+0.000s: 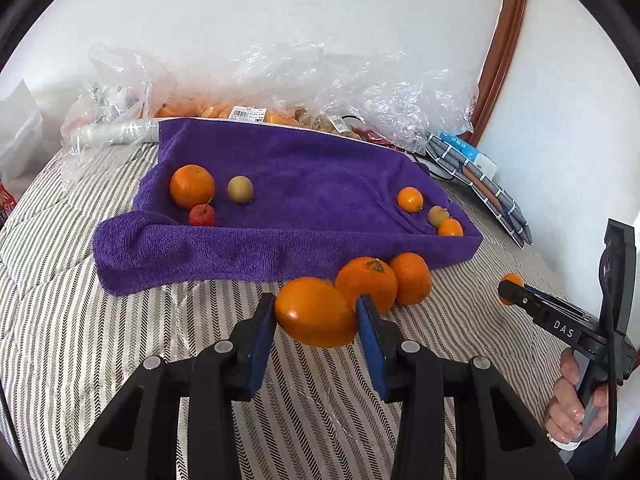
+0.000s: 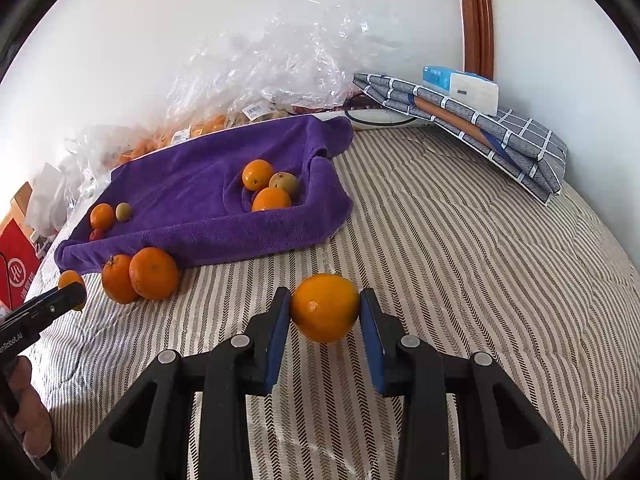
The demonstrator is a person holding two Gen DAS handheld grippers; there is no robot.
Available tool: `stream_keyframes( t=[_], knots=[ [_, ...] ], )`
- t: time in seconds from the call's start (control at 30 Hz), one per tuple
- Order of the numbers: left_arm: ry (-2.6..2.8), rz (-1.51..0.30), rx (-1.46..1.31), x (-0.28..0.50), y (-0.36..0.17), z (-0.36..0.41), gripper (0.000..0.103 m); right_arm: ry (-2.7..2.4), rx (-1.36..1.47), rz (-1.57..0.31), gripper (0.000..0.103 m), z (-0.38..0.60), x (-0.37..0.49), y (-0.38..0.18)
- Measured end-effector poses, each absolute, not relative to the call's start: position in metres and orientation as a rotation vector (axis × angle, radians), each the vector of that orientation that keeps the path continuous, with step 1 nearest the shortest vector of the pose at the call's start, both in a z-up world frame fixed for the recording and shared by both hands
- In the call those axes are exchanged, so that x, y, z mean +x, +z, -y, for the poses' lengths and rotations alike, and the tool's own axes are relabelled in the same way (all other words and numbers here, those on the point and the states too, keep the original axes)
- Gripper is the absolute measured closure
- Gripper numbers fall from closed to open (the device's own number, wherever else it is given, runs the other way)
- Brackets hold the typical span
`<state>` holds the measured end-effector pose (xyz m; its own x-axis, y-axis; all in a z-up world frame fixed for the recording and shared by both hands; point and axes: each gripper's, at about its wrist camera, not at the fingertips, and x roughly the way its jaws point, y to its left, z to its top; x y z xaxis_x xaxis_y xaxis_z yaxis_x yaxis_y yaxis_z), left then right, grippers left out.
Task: Organize fruits
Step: 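Grasp an oval orange with the left gripper while the right gripper holds its orange, then carry both held oranges over the purple towel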
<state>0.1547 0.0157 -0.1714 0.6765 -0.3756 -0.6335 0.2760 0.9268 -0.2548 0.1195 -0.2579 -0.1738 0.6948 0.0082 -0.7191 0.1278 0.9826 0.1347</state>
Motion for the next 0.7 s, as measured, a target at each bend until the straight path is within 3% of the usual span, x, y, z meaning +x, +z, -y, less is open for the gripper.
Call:
stream_keyframes(
  t=[0.7],
  knots=[
    [-0.234,-0.649,-0.234,0.152,-0.159,-0.045,0.064,-0.043,0.235,-0.763,0.068,0.267,0.114,-0.172]
  ],
)
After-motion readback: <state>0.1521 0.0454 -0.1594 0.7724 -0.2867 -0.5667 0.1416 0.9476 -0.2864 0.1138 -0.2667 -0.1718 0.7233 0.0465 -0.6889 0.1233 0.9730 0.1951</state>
